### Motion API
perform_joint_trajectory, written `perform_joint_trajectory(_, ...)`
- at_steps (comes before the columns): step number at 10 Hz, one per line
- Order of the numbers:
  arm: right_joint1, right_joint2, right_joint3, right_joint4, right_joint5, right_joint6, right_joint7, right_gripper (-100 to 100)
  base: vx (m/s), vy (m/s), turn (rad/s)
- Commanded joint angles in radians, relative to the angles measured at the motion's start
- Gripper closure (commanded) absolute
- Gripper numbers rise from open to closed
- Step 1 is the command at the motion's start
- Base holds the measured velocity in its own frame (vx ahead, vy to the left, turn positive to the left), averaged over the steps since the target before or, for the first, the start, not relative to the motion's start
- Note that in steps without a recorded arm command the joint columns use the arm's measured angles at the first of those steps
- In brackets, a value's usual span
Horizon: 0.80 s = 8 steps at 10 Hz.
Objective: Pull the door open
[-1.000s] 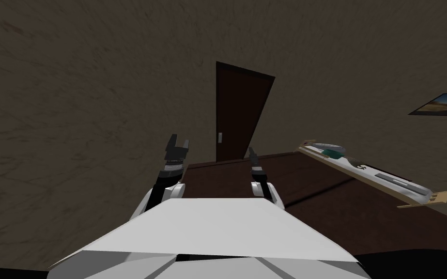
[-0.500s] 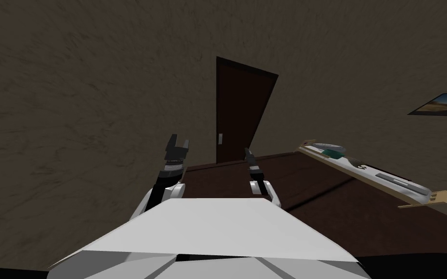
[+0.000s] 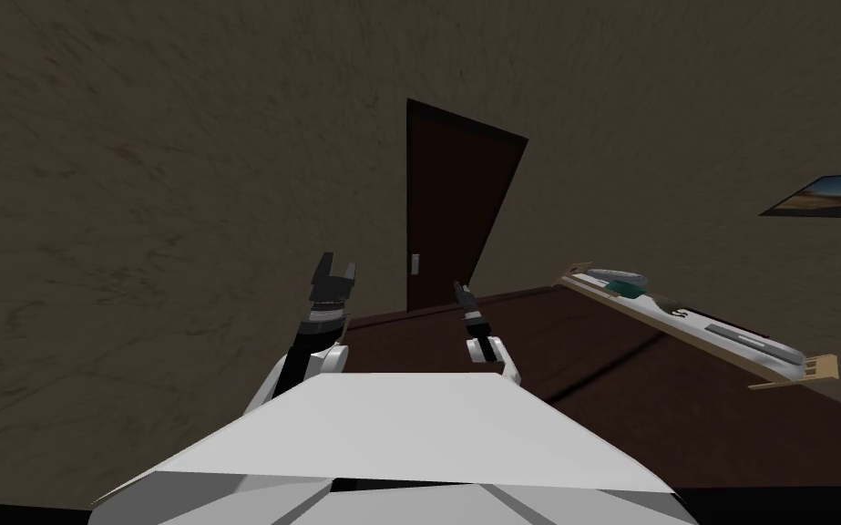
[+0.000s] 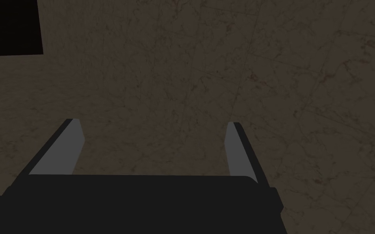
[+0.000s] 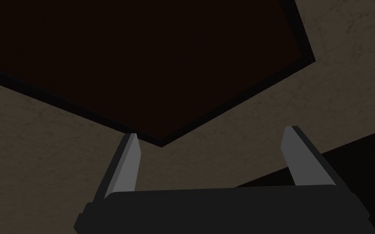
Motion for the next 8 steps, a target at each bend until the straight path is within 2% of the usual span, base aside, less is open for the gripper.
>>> perform_joint_trajectory(1, -0.014, 0.001, 0.001, 0.022, 0.028, 0.007, 0.020, -100, 0.120, 0.079, -0.032)
perform_joint_trajectory(6, -0.083, 0.008, -0.003, 0.148, 0.150, 0.016, 0.106, -100, 0.142, 0.081, -0.044)
perform_joint_trajectory(8, -0.092, 0.009, -0.004, 0.164, 0.165, 0.017, 0.116, -100, 0.085, 0.039, -0.016)
